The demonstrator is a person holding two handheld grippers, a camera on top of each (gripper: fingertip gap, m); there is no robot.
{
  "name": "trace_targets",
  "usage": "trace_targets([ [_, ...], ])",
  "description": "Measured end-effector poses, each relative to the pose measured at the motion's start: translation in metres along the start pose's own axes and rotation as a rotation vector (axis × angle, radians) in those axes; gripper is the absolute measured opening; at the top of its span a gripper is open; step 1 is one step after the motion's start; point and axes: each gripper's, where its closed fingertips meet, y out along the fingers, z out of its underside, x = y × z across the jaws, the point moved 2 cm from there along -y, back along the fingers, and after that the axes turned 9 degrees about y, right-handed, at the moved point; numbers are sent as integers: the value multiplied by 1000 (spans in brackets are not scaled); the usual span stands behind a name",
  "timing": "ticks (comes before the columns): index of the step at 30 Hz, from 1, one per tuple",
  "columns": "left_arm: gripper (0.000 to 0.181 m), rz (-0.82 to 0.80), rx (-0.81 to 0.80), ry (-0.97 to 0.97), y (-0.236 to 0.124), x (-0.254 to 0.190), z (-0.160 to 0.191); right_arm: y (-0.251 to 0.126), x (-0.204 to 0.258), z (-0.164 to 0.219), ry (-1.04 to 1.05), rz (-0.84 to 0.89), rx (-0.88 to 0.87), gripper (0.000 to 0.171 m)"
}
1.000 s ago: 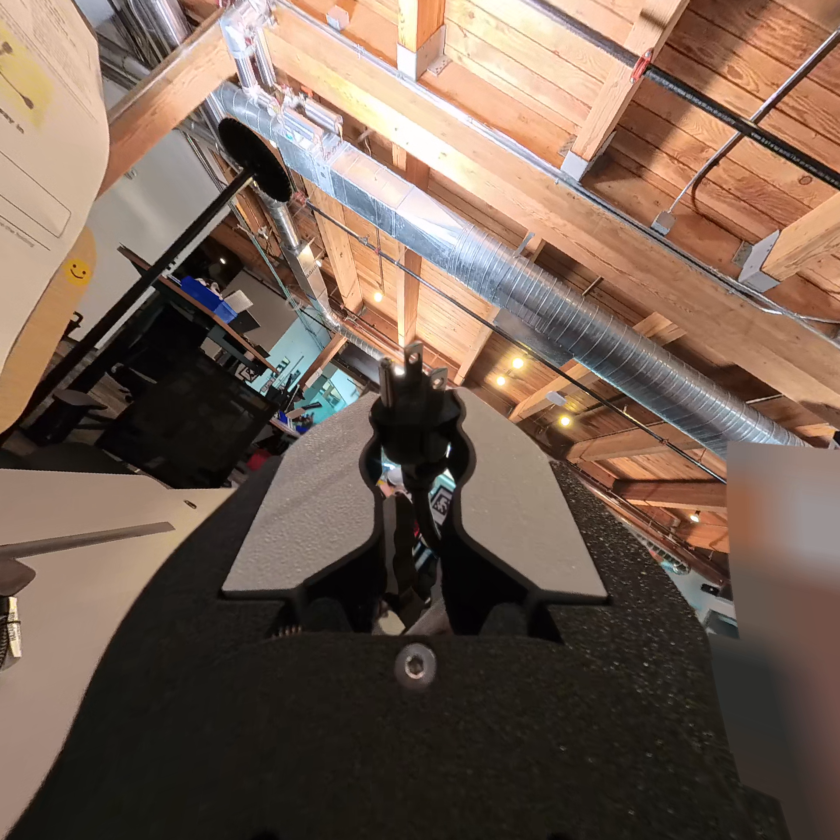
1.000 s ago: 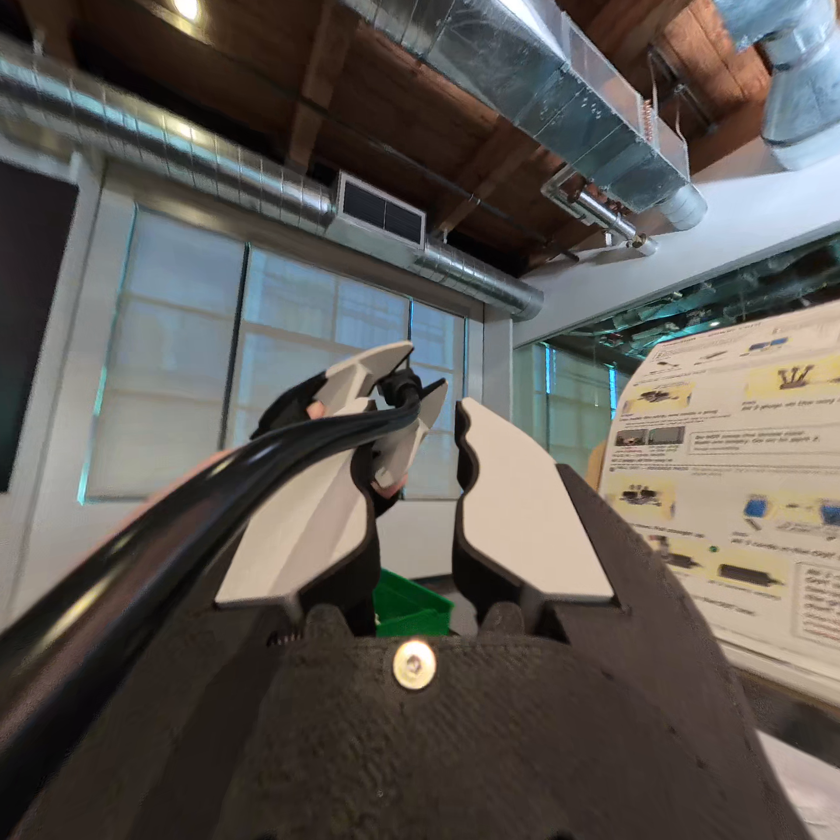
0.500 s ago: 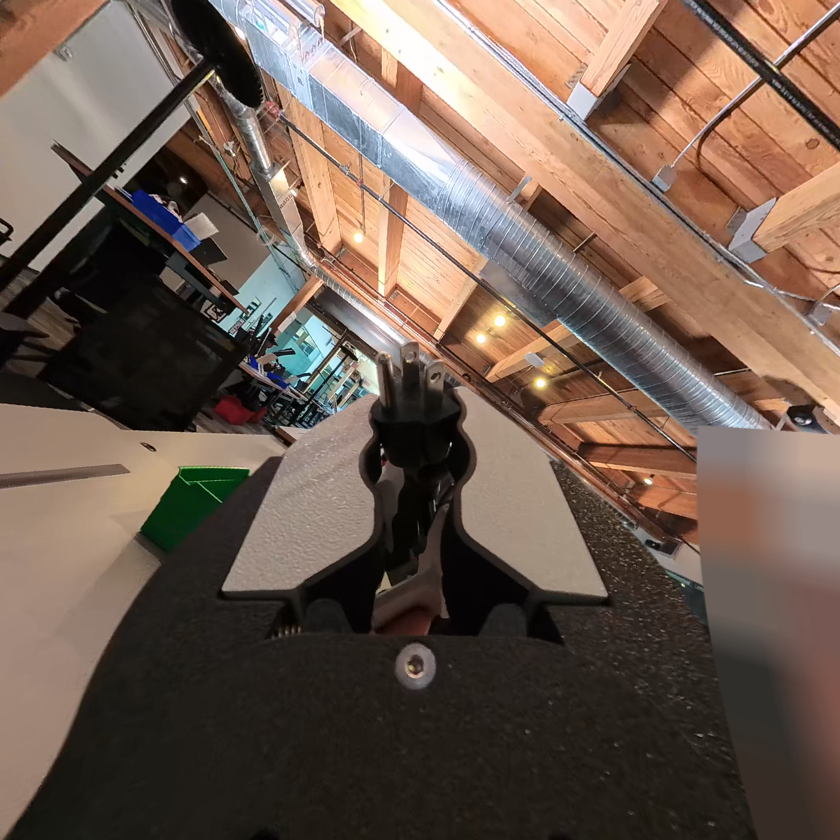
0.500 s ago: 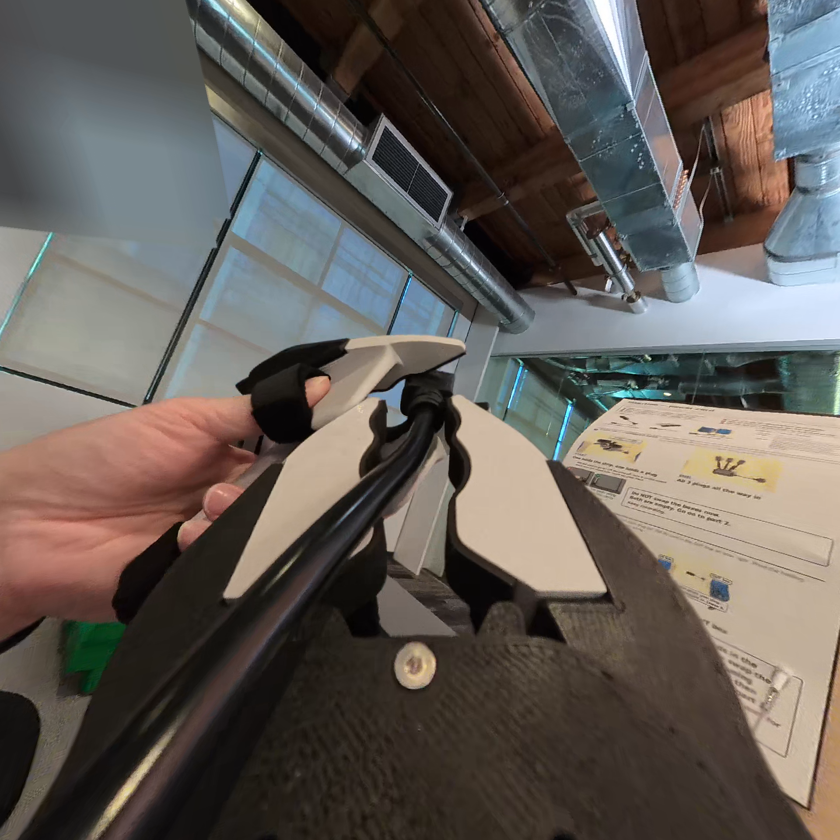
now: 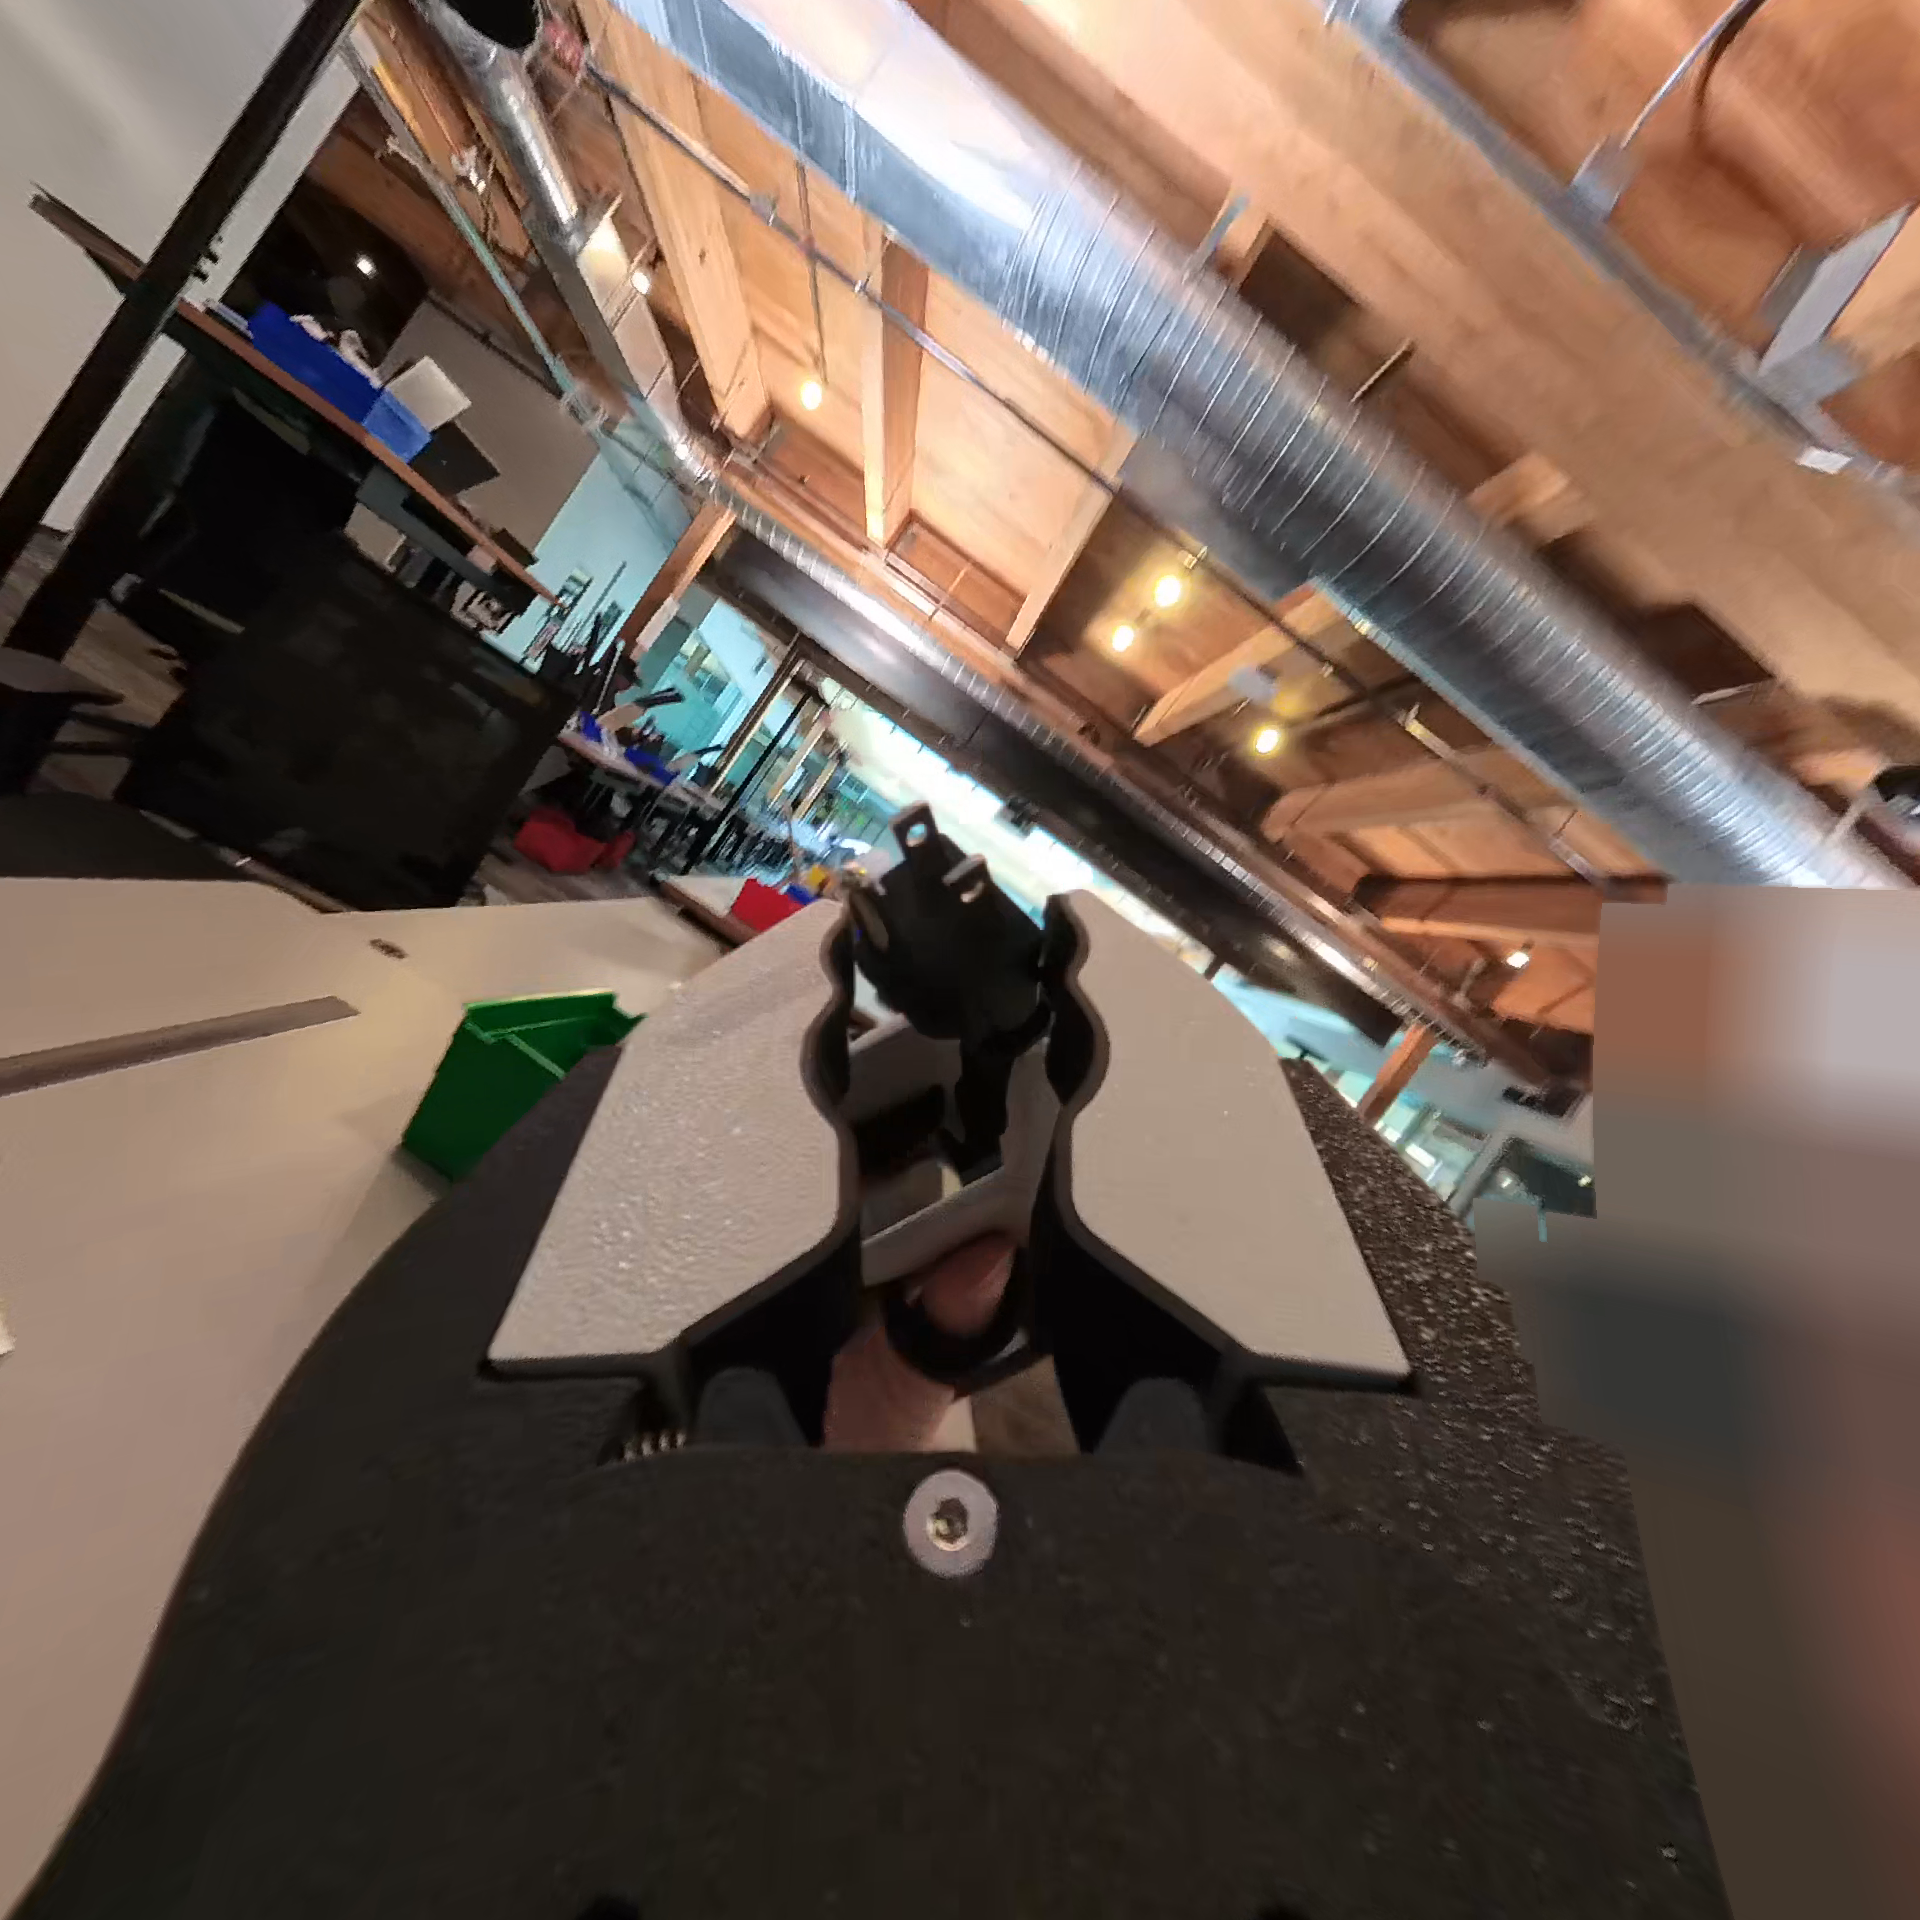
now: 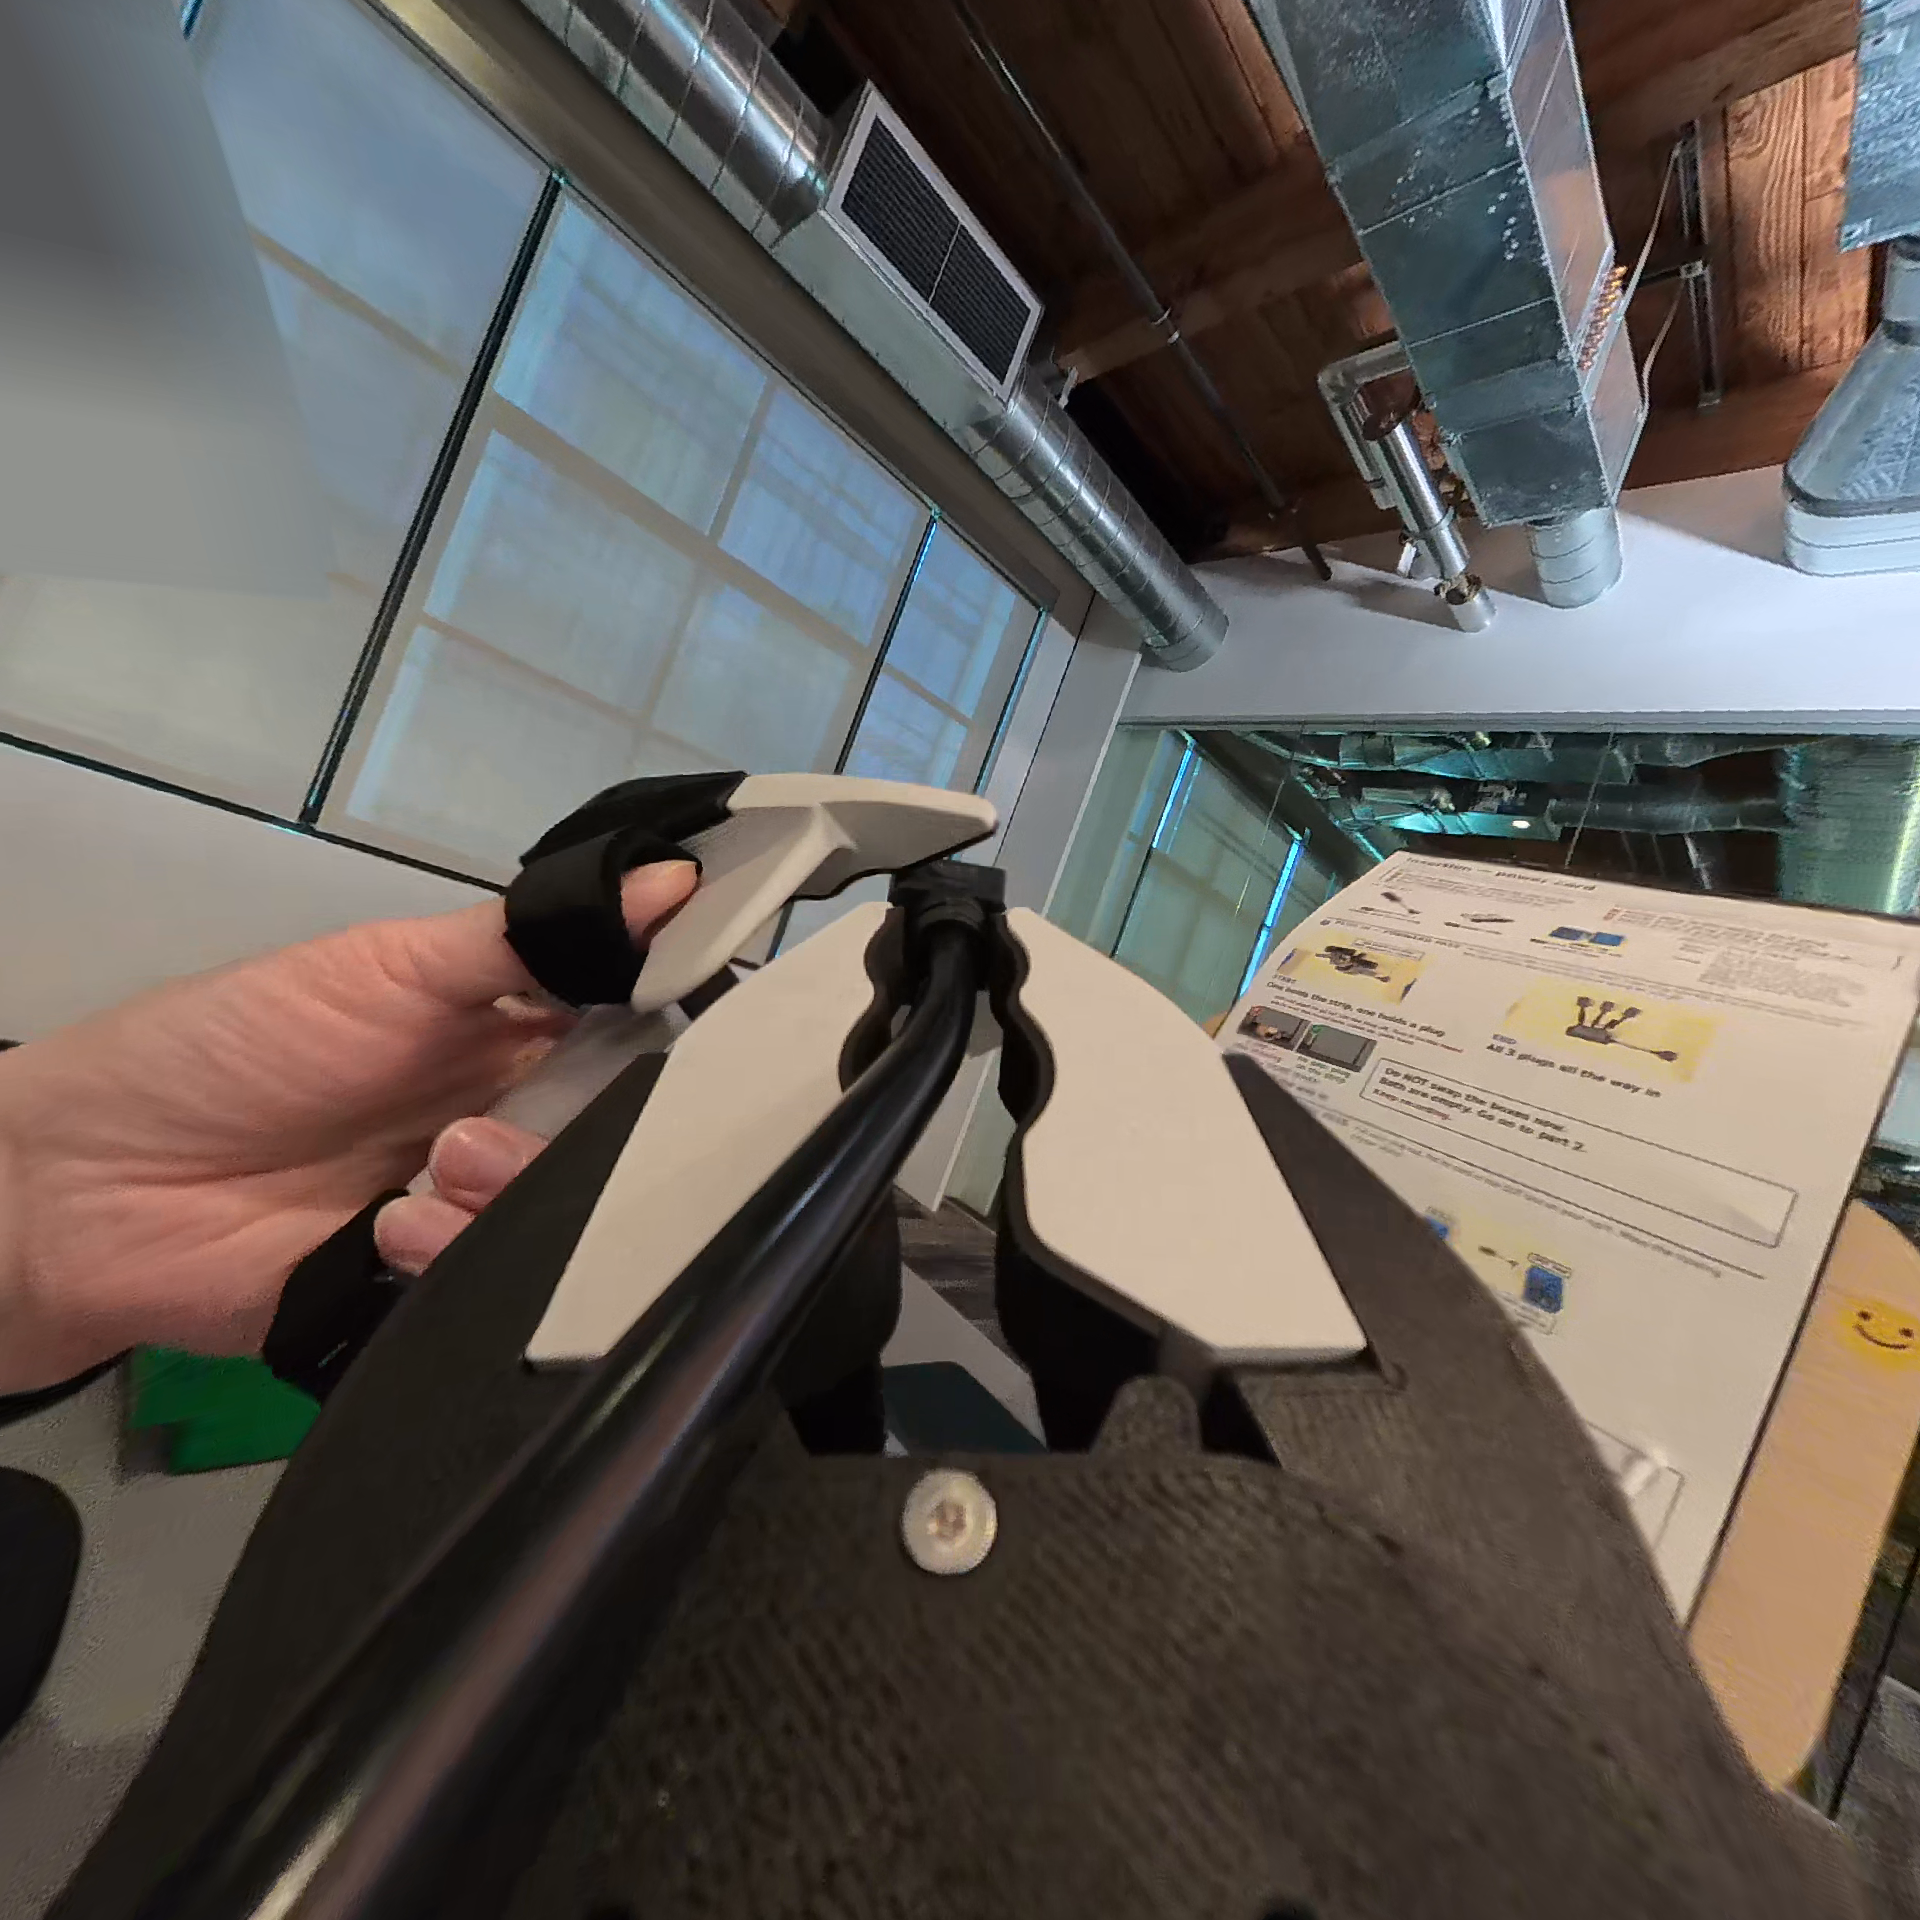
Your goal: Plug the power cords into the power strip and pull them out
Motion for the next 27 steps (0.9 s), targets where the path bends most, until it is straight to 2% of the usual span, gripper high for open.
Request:
trace_targets([
  [9,30,150,77,-180,-2,-3,-2,-8,-6,-7,-109,-64,-11,16],
  [15,28,174,176,-124,5,-9,14,-11,0,-4,-249,-98,19,16],
  [19,27,178,170,-103,5,-11,14,-11,2,-3,-337,-80,18,17],
  [27,27,253,97,-32,6,-19,9,-7,5,-9,-229,-31,-6,16],
])
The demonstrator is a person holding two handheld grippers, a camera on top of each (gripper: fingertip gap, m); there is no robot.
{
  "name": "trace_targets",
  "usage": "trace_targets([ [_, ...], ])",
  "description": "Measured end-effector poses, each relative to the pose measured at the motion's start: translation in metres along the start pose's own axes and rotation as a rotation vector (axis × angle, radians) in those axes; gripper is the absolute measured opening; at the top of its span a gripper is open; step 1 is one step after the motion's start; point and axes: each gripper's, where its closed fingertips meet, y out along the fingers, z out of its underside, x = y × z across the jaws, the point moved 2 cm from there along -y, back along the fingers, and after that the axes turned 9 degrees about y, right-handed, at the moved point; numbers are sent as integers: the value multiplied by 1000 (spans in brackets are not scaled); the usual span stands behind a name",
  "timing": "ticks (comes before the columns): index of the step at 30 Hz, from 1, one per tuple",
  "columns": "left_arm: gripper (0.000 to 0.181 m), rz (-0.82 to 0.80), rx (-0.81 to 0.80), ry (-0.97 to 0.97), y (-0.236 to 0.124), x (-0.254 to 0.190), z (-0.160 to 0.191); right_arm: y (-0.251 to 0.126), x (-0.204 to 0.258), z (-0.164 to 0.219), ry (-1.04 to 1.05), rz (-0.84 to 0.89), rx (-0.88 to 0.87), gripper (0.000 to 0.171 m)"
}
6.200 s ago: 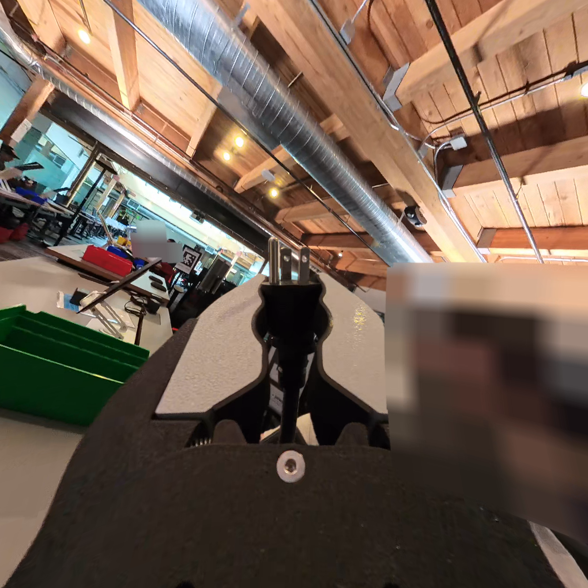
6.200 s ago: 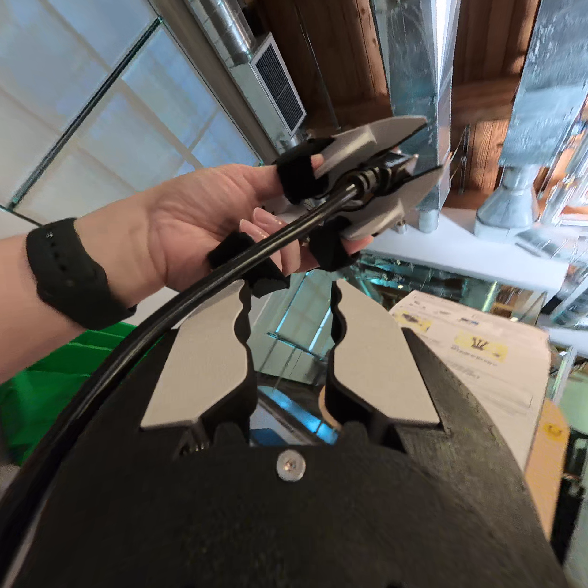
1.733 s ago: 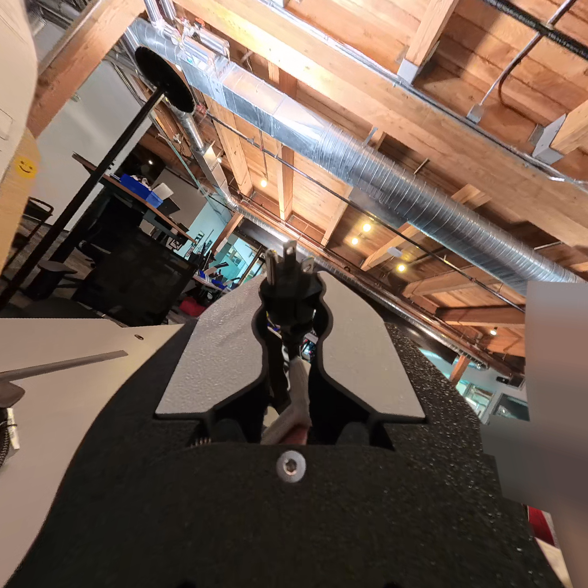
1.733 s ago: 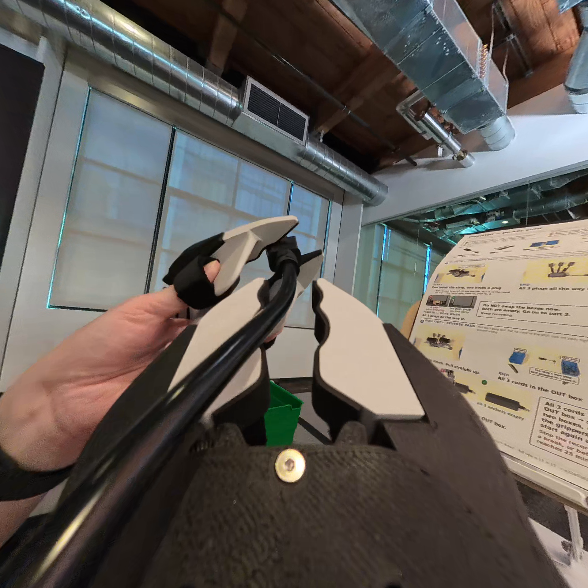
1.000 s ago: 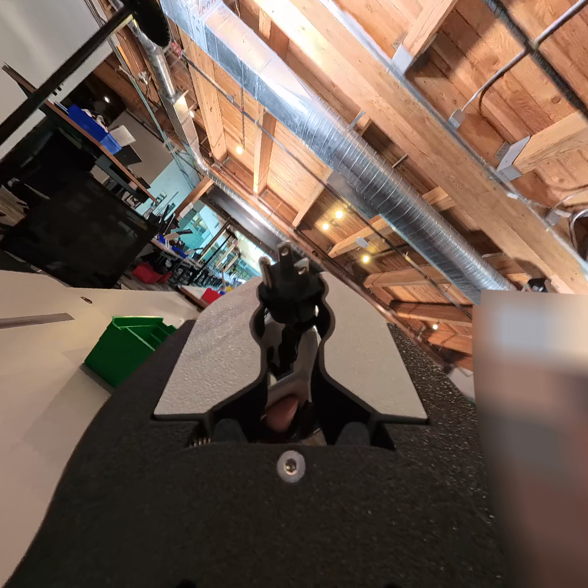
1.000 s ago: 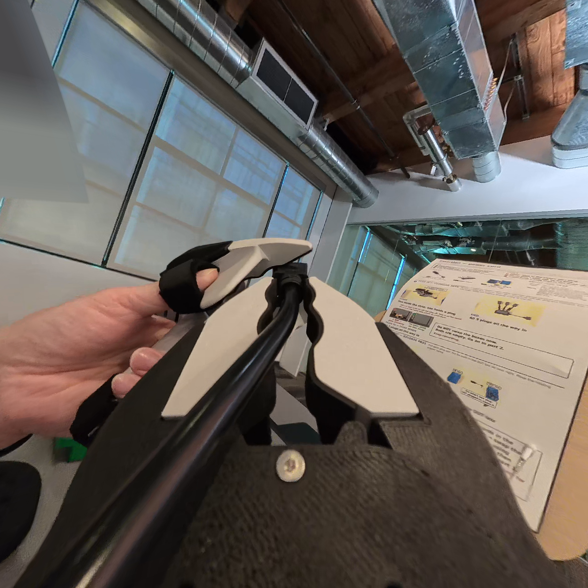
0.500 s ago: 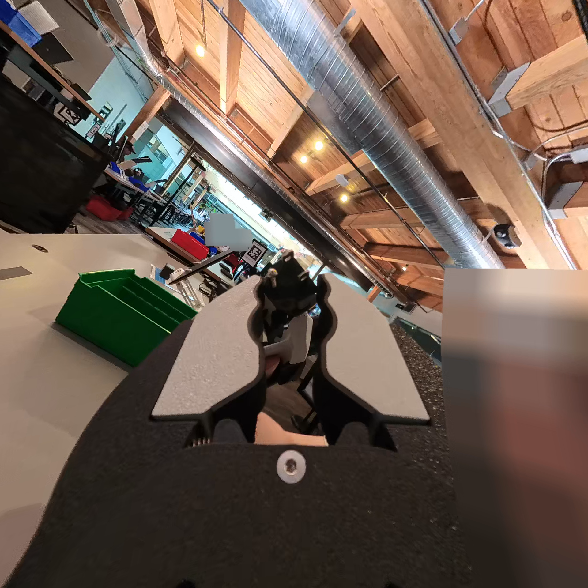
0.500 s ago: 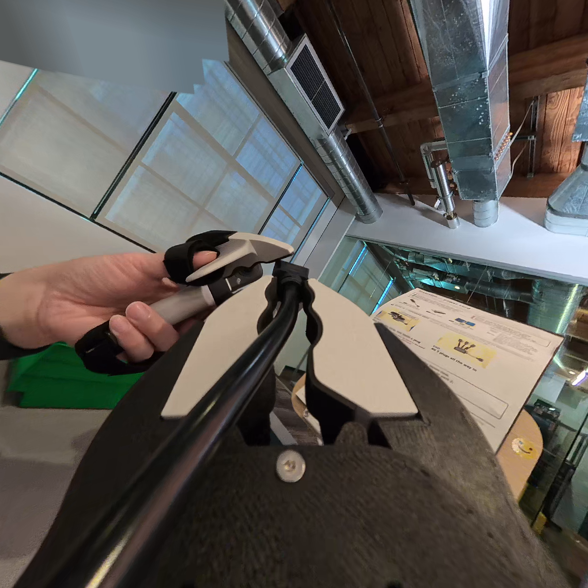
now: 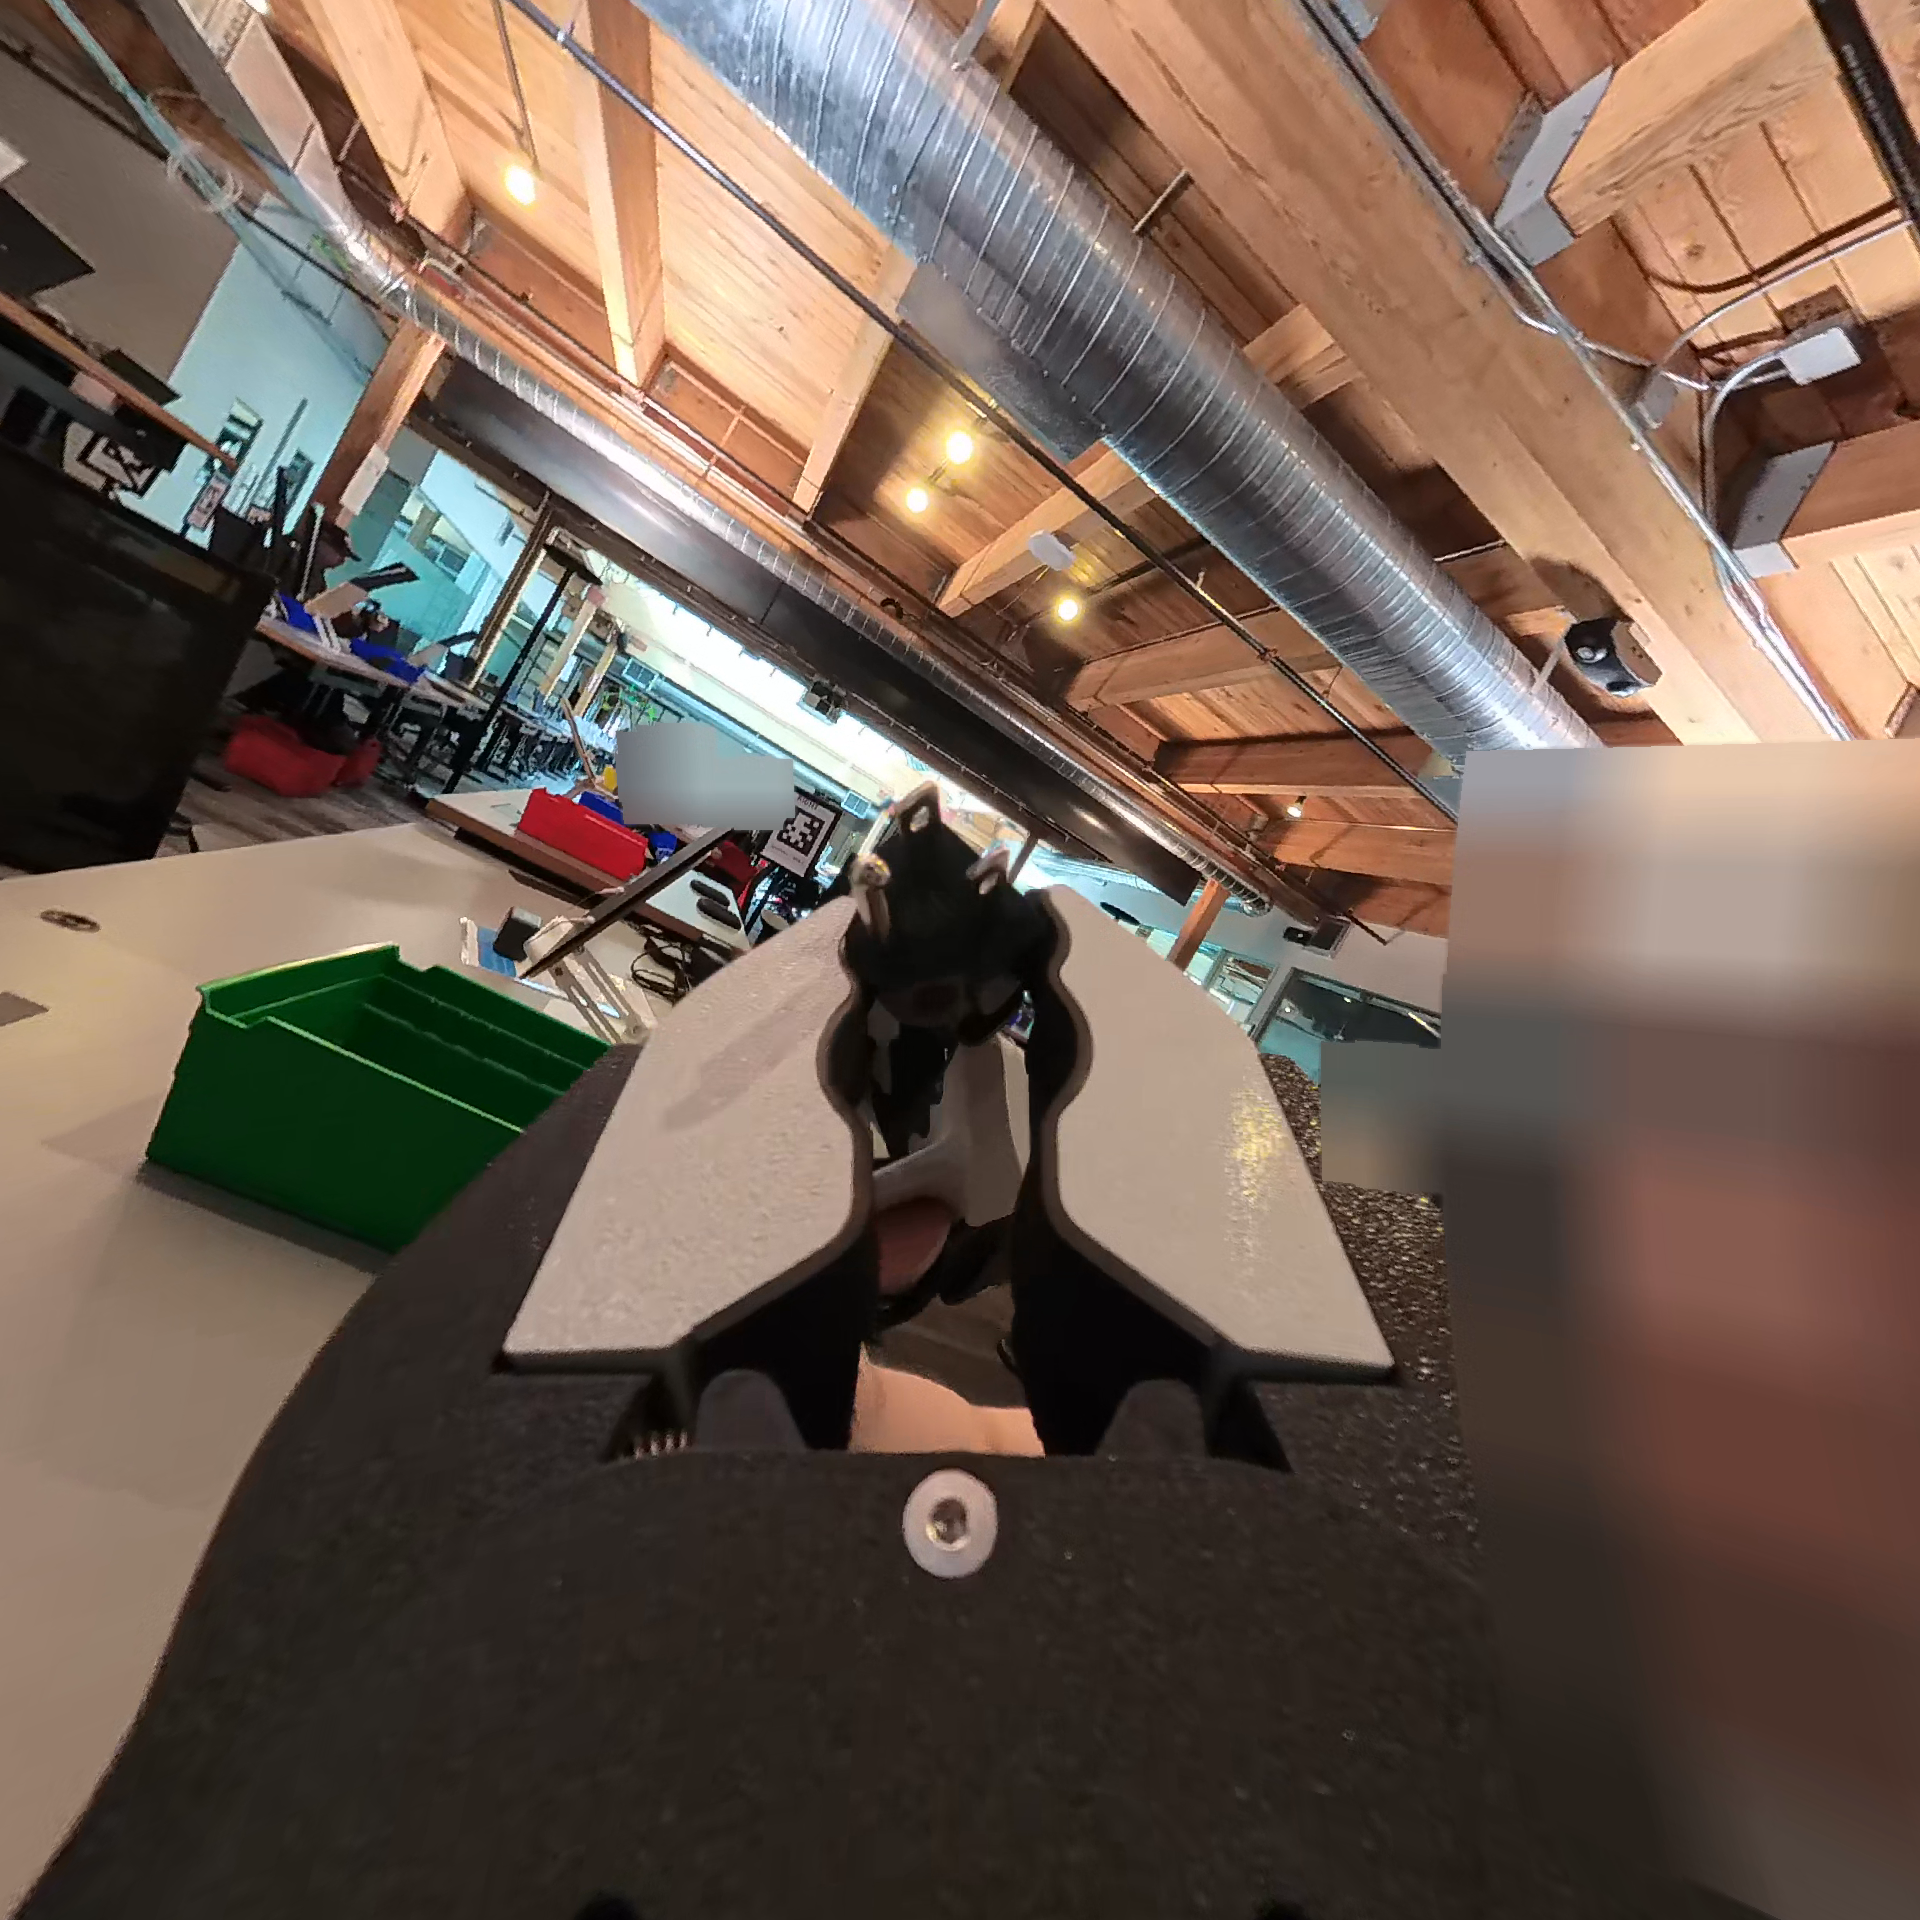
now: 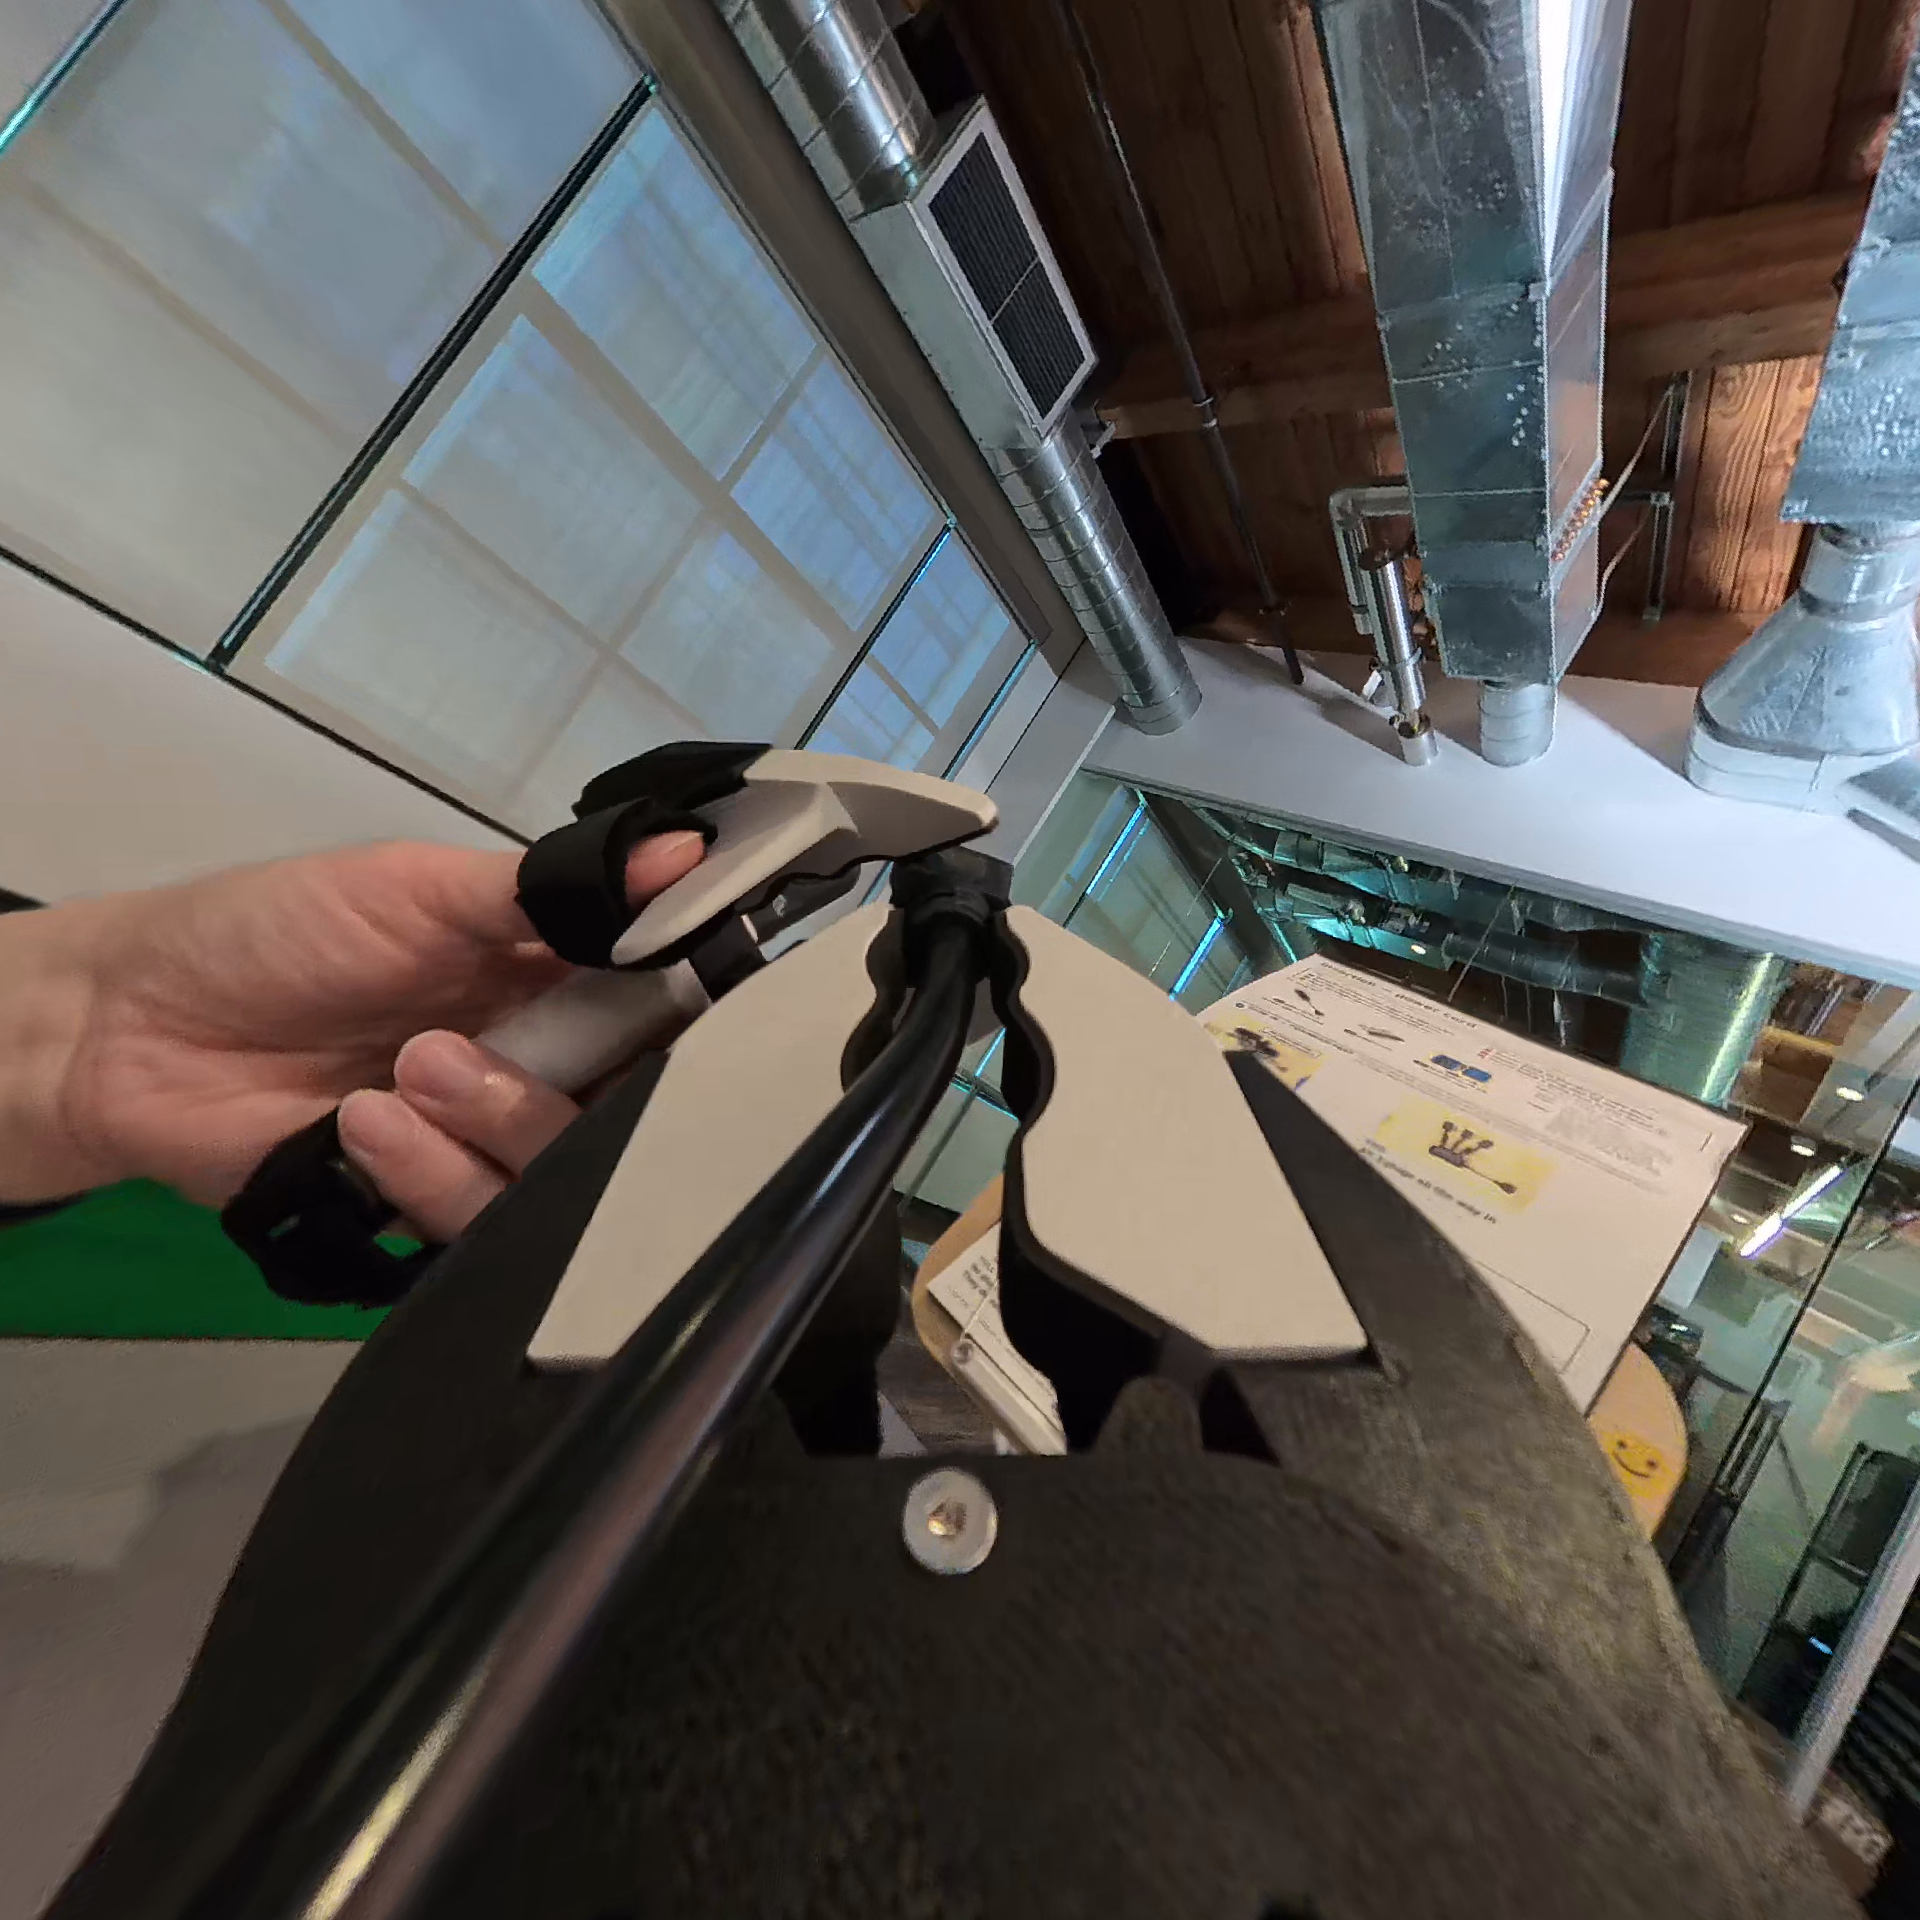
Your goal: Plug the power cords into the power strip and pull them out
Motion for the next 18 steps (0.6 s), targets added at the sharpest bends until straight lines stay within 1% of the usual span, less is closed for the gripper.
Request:
trace_targets([
  [7,27,38,-53,76,2,-8,-3,2,3,-5,109,38,-40,16],
  [11,27,48,-49,86,1,-11,-4,4,4,-8,147,38,-47,16],
  [18,26,60,-89,85,-2,-7,-6,8,2,-5,259,5,9,15],
])
